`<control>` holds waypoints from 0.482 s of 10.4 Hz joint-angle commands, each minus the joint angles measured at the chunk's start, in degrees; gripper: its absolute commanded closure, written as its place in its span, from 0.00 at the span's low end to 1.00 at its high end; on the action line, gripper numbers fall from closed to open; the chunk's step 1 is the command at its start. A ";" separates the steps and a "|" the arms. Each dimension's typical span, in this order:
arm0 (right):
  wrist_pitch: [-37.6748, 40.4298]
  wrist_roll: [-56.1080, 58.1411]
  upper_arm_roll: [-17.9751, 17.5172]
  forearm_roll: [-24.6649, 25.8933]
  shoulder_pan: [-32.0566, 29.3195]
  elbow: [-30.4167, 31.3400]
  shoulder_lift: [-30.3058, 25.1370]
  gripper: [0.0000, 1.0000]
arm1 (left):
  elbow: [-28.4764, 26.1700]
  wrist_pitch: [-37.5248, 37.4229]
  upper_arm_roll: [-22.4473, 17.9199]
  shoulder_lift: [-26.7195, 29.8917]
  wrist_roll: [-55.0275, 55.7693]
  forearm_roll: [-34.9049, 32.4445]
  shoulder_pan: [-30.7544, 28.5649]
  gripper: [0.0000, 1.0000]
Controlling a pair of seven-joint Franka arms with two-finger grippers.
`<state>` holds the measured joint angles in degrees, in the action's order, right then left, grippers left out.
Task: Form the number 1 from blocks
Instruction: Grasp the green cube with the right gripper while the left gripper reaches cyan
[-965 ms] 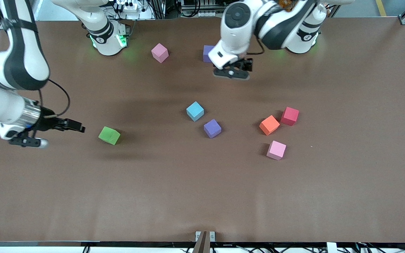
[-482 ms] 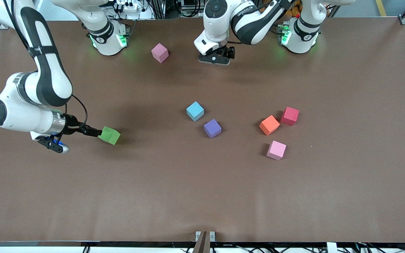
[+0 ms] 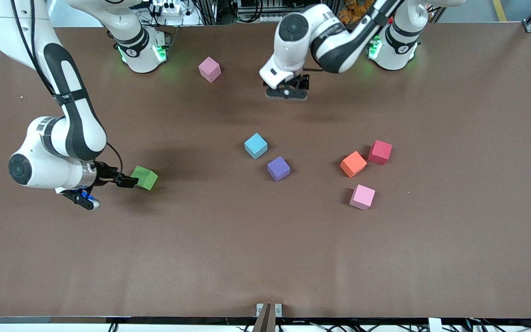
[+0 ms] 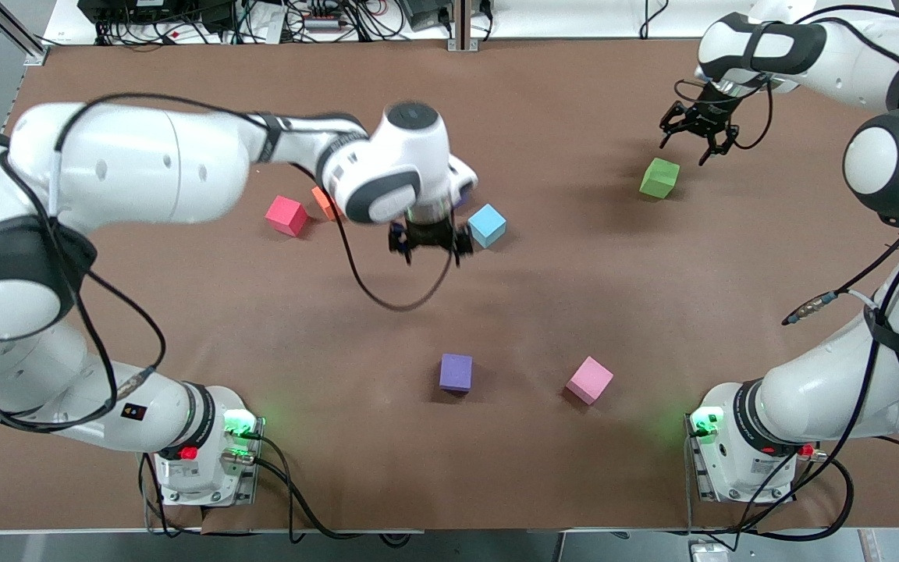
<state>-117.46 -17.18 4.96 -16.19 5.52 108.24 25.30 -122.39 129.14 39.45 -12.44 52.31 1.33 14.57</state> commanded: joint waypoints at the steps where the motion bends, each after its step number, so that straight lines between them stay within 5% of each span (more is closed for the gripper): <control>1: 0.13 -1.54 0.83 -1.12 1.16 -1.63 2.29 0.00 | 10.28 -0.20 -9.96 -8.18 4.43 -1.06 5.53 0.00; 5: -0.23 -1.54 0.92 -1.04 1.33 -1.62 3.96 0.00 | 24.28 -0.29 -20.43 -19.36 19.63 -1.15 16.42 0.00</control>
<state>-117.86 -18.01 5.39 -16.24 6.30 107.75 28.24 -103.93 129.34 22.75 -27.37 66.02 1.26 25.65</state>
